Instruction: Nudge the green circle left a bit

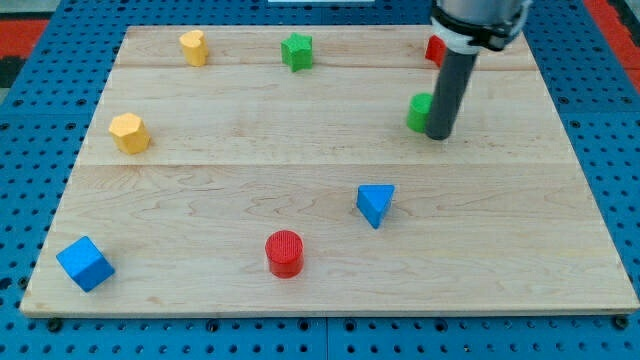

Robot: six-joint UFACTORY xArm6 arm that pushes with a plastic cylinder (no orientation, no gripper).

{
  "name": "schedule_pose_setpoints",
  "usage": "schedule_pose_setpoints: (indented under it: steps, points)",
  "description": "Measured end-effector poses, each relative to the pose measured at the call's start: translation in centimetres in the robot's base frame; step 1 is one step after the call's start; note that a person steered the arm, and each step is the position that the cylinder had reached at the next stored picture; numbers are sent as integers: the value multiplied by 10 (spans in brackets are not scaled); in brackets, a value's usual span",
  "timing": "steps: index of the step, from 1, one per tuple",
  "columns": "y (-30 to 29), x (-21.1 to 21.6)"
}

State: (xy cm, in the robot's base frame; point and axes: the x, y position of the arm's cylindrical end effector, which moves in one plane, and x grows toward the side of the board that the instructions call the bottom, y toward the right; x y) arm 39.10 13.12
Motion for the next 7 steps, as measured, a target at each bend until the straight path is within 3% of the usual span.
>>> schedule_pose_setpoints:
  steps: [2,5,7]
  points:
    - [34,-30]
    - [69,-28]
    - [56,-46]
